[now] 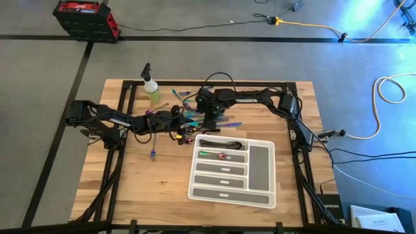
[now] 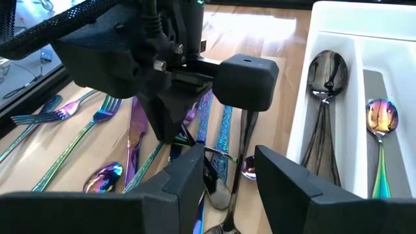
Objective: Sort silverware
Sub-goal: Put the purple fork into the white silverware tray
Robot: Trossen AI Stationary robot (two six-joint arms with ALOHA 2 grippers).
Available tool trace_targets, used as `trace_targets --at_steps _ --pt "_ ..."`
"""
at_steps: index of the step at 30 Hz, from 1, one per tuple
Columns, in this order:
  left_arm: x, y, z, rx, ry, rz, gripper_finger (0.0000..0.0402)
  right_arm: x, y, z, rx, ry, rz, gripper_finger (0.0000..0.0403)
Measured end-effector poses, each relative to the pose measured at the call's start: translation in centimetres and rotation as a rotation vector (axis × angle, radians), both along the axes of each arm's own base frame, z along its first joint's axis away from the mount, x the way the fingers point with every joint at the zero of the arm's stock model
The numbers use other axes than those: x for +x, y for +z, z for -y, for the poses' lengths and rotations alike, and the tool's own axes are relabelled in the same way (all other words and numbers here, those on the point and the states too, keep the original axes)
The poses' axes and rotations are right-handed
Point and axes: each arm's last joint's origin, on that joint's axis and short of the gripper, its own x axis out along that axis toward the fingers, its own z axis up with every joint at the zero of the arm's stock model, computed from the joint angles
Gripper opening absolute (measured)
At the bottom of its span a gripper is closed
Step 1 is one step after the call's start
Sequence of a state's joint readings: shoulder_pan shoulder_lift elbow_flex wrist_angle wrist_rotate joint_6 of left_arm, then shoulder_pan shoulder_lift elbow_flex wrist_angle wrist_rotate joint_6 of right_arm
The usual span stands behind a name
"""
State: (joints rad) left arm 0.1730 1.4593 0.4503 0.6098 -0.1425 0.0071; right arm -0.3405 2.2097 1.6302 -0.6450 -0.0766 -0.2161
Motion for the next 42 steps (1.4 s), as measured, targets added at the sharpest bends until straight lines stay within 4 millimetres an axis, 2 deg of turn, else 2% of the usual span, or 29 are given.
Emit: trace_targets --at_steps 14,21,29,36,42 --pt "0.0 0.0 0.0 0.000 0.000 -0.002 0.0123 0.0 0.6 -0.1 0.001 0.022 0.015 0.0001" --pt "0.0 0.0 0.0 0.000 0.000 -0.001 0.0123 0.7 3.6 0.2 -0.031 0.022 0.089 0.0000" --pt "-0.1 -0.3 0.0 -0.012 0.003 -0.031 0.0123 1.3 7.0 0.7 -0.143 -0.014 0.189 0.0000" --pt "-0.2 -0.3 0.0 -0.027 0.010 -0.030 0.0123 1.9 7.3 0.9 -0.162 -0.081 0.289 0.0000" --pt "-0.2 -0.5 0.0 -0.035 0.012 -0.046 0.0123 1.9 6.3 1.1 -0.129 -0.103 0.328 0.0000"
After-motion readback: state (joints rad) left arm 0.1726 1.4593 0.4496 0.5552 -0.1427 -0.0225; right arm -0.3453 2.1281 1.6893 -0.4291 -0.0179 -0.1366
